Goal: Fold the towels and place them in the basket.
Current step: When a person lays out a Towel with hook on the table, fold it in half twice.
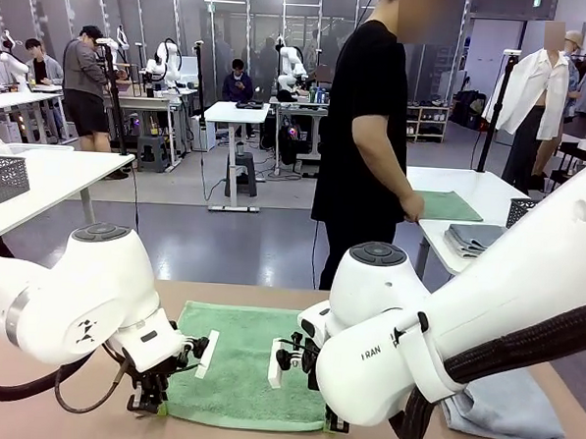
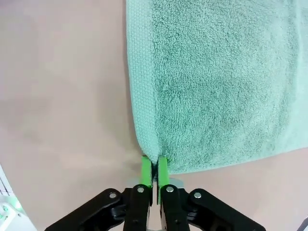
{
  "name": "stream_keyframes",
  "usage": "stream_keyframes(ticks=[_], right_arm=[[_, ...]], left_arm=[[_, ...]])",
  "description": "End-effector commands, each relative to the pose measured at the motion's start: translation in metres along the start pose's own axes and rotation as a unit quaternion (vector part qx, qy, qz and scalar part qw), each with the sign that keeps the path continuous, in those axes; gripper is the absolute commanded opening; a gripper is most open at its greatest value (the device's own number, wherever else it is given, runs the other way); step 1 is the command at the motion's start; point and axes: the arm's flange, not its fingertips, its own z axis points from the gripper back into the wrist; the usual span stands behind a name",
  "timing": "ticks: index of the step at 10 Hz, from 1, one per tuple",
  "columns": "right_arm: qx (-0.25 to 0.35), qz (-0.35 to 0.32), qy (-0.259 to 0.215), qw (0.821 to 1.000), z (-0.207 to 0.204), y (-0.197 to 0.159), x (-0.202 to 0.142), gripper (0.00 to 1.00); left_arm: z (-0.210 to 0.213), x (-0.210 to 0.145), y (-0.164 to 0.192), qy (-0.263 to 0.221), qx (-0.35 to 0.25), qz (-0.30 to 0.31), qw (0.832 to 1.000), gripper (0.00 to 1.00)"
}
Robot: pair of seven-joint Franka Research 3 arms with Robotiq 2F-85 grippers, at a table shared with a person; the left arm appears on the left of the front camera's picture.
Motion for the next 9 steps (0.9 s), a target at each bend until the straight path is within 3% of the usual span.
stream_keyframes(ticks=[1,9], right_arm=[[0.01,0.003,0.01,1.0,-0.003,0.002,-0.003,0.0],[-0.018,0.006,0.008,1.0,0.078,0.003,0.006,0.0]], left_arm=[[-0.004,-0.003,-0.005,-0.003,-0.028,-0.006,1.0,0.0],[0.062,0.016,-0.015,-0.005,-0.002,0.011,1.0,0.0]])
